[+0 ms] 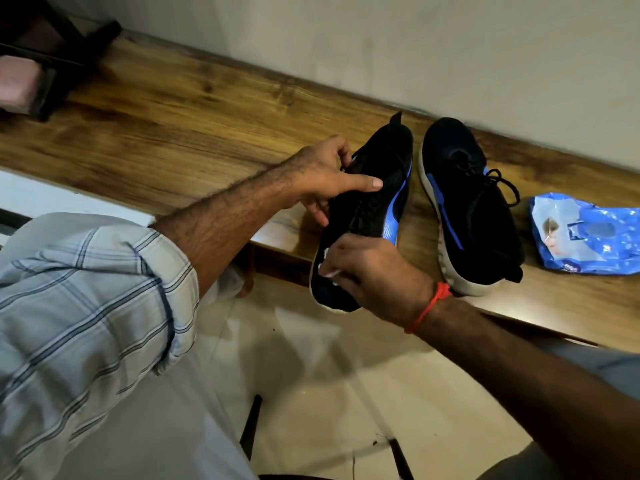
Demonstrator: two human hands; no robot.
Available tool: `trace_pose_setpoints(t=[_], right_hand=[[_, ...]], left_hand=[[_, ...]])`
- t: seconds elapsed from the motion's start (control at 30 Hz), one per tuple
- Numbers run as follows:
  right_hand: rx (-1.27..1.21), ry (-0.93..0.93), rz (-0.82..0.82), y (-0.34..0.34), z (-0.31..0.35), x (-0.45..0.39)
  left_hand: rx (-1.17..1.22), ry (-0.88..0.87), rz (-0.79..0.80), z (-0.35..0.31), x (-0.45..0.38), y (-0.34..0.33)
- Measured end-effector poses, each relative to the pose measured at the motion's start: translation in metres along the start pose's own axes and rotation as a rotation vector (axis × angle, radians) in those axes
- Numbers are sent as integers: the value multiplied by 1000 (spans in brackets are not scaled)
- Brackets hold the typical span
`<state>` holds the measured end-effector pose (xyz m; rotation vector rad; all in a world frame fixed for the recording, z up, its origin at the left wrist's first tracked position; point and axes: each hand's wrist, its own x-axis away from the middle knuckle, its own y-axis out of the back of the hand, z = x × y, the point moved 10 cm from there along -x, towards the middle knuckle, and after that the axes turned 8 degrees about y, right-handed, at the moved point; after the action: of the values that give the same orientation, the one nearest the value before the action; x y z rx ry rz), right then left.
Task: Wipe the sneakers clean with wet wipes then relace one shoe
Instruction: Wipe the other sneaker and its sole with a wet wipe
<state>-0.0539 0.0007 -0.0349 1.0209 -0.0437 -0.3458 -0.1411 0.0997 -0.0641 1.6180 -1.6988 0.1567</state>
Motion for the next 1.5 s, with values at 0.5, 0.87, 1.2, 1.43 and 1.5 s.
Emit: trace_pose_setpoints(t=[0.5,0.87,1.2,1.43,1.5], right_hand=[[122,-54,-4,-5,-13,-8],[-272,-150,155,-8,-11,-2],[-221,-495,-324,91,-75,43],[-110,-203,-39,37,-42,20],[-47,-158,-127,35,-37,15]], left_hand=[[-46,-38,-52,-1,-4,-1],[-72,-70,-39,-6,-2,-10],[-77,-43,-35,-4,-4,-6],[-74,-35,-40,-4,-2,-5],[-84,-34,-47,-4,-2,-5]])
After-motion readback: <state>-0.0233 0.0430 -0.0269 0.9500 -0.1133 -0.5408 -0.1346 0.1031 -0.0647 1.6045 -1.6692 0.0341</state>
